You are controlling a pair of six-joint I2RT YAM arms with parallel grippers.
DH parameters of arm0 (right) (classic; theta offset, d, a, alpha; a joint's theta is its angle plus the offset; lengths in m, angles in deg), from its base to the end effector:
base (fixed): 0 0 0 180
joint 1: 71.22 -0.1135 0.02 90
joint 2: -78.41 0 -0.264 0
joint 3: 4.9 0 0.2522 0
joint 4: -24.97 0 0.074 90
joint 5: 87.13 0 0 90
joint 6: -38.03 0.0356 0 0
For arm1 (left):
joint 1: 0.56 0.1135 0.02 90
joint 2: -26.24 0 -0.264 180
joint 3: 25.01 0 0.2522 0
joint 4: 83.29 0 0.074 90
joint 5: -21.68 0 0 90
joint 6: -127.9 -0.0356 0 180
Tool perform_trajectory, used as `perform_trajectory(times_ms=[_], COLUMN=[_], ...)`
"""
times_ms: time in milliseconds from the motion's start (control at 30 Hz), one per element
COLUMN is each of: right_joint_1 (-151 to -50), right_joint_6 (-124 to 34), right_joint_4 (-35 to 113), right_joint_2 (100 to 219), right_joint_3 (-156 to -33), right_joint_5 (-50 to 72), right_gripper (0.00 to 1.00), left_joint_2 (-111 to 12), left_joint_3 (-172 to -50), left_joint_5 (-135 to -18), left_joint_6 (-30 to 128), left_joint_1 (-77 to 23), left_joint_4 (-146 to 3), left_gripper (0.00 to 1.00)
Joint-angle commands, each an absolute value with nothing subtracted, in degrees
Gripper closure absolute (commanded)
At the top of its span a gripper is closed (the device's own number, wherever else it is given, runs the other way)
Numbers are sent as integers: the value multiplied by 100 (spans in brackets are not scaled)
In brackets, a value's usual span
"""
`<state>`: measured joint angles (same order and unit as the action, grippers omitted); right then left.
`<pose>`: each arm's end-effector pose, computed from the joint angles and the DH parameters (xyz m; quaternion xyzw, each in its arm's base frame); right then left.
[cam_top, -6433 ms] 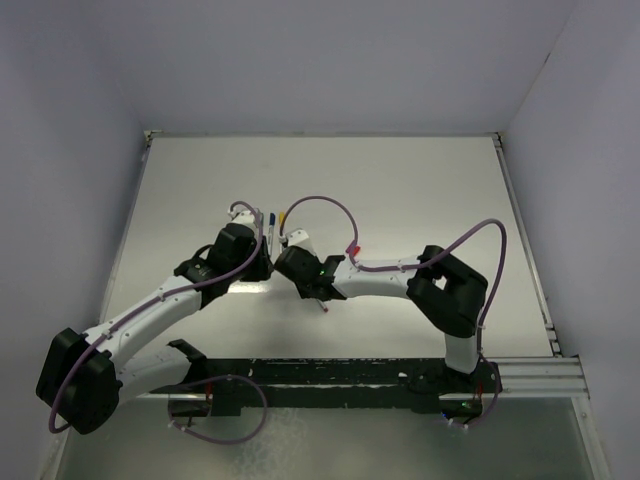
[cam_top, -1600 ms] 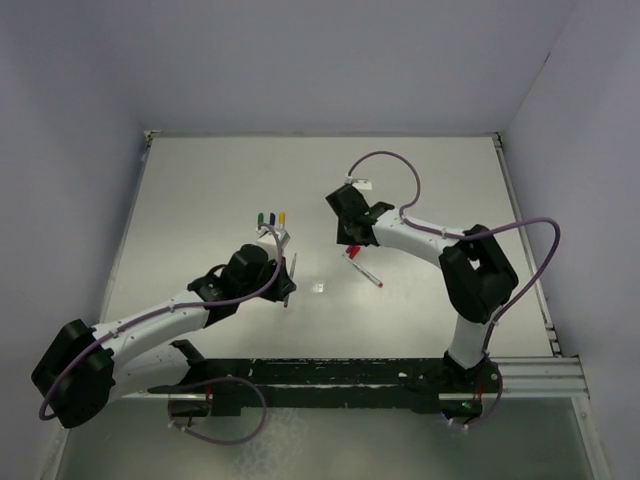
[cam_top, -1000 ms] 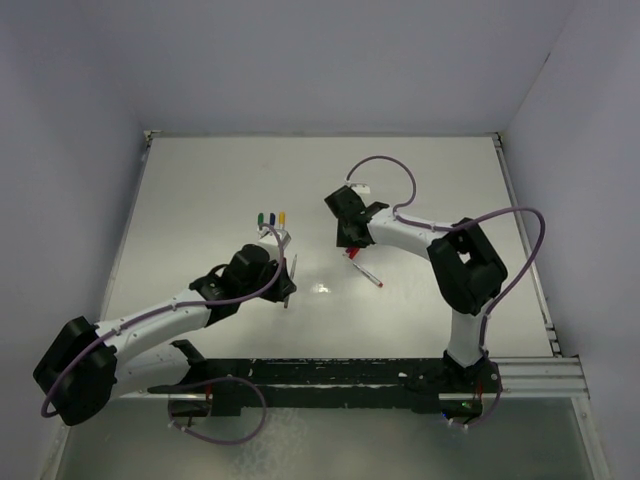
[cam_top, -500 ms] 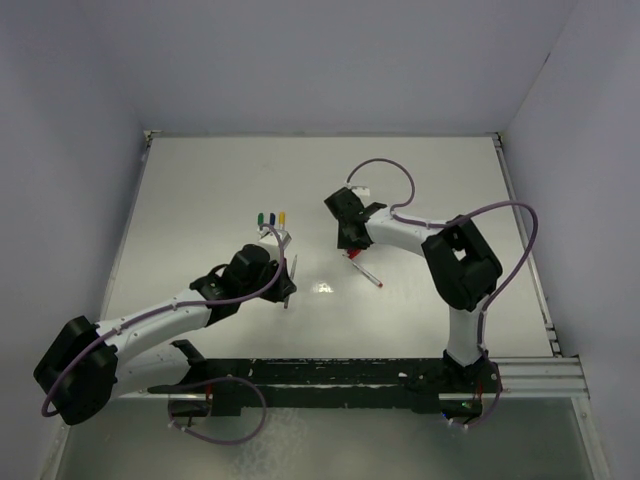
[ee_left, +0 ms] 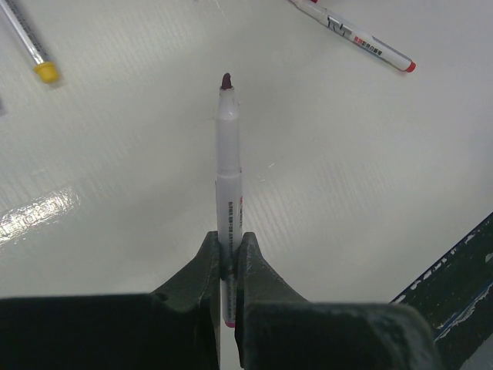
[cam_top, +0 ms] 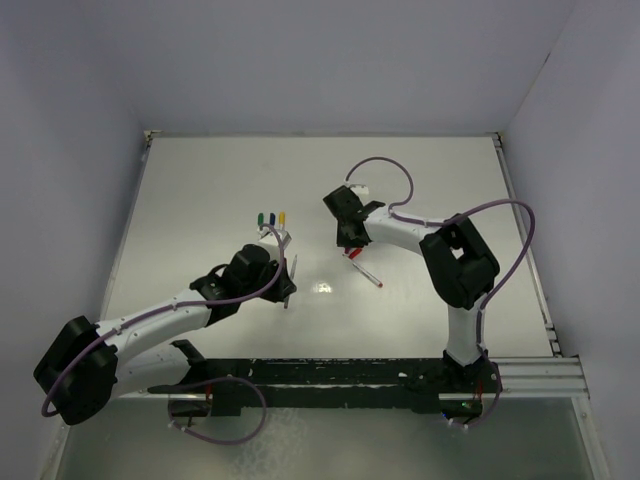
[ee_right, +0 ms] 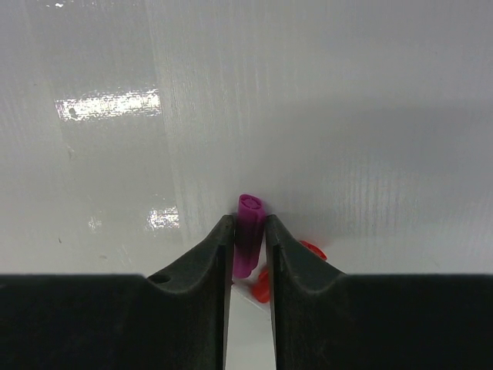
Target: Insert the pens into the pen caps
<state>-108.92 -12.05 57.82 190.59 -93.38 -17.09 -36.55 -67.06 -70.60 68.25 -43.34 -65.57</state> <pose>0.3317 0.2410 0.1669 0.0681 0.9421 0.0483 0.3249 0.1612 -0.1511 0.1908 0.1061 0.8941 -0.2733 0.3384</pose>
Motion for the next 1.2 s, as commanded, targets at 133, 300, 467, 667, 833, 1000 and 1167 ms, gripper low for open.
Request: perform_trajectory(times_ms=[133, 300, 467, 667, 833, 1000, 1167], right_joint_1=[-10863, -10861, -10862, -10864, -10864, -10863, -10863], right_joint_6=[-1132, -1146, -1182, -1366, -1538, -1743, -1910], right_joint_4=[5878, 5805, 5692, 5133, 4149, 3461, 2823], right_joint_2=[19115, 19124, 19030, 18494, 17524, 16513, 15632], right_joint_3=[-9322, -9255, -9245, -9016, -8465, -7781, -7183], right_joint_5=[-1614, -1456, -1431, -1322, -948, -722, -249], right_gripper=[85, 100, 100, 100, 100, 100, 100], left_joint_2=[-3592, -3568, -3544, -3533, -3535, -3640, -3746], left_joint_3=[-6883, -6887, -6893, -6933, -7067, -7273, -7351], left_joint_5=[-7060, -7043, -7000, -6930, -6893, -7090, -7598], left_joint_6=[6743, 6747, 6739, 6666, 6605, 6564, 6681], left_joint_1=[-4335, -4331, -4336, -4336, -4334, -4331, -4335], left_joint_4=[-6807, -6798, -6774, -6798, -6867, -7111, -7774], left_gripper=[100, 100, 100, 100, 100, 100, 100])
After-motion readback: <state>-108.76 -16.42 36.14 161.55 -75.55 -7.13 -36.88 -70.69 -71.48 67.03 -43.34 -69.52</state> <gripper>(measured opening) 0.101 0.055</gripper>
